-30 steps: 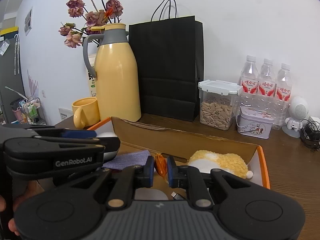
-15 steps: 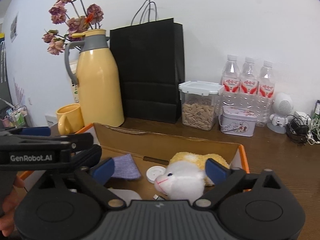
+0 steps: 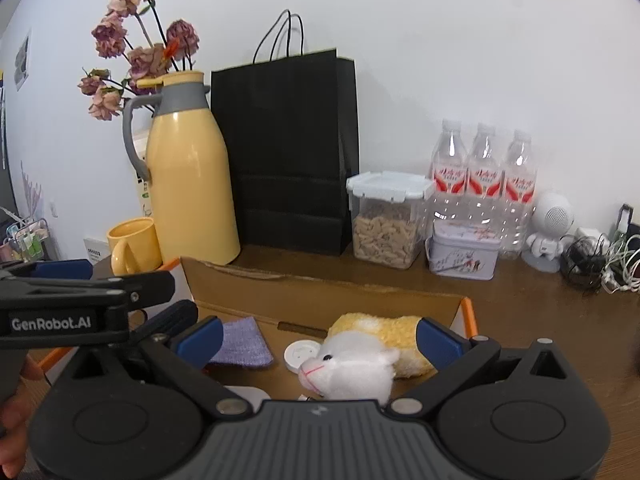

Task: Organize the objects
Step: 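Move both tools back to the table toward the caps and cable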

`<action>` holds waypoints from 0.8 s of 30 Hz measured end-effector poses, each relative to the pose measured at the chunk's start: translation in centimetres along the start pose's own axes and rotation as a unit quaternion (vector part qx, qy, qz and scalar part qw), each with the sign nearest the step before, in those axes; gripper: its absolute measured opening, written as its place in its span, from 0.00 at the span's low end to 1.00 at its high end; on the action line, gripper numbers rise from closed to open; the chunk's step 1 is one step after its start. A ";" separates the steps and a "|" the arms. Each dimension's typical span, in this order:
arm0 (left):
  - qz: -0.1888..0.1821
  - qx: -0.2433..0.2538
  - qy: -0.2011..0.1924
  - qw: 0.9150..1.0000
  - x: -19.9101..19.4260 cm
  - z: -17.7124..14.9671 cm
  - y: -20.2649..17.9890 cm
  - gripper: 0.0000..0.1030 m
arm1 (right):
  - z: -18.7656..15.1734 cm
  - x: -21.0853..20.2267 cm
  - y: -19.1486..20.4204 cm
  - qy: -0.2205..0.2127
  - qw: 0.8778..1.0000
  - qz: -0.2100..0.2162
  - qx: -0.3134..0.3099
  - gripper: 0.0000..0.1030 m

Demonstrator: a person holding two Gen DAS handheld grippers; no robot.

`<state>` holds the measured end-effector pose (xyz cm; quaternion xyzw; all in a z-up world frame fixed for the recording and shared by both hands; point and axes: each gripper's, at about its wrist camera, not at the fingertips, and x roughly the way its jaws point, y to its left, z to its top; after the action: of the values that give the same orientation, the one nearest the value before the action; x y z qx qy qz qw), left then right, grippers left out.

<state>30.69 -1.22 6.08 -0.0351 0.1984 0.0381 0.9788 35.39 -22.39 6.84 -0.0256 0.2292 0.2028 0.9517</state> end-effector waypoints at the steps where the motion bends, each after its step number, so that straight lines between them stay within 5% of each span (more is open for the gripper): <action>1: -0.001 0.001 -0.004 1.000 -0.3 0.1 0.0 1.00 | 0.1 -0.4 0.0 -0.004 1.000 -0.001 -0.001 1.00; 24: 0.004 0.012 -0.009 1.000 -9.8 -1.5 2.0 1.00 | -4.1 -10.4 1.1 -0.008 0.999 -0.034 -0.014 1.00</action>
<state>20.89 0.05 8.42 -0.0223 0.1897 0.0403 0.9808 24.81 -25.87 7.87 -0.0452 0.2181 0.1734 0.9593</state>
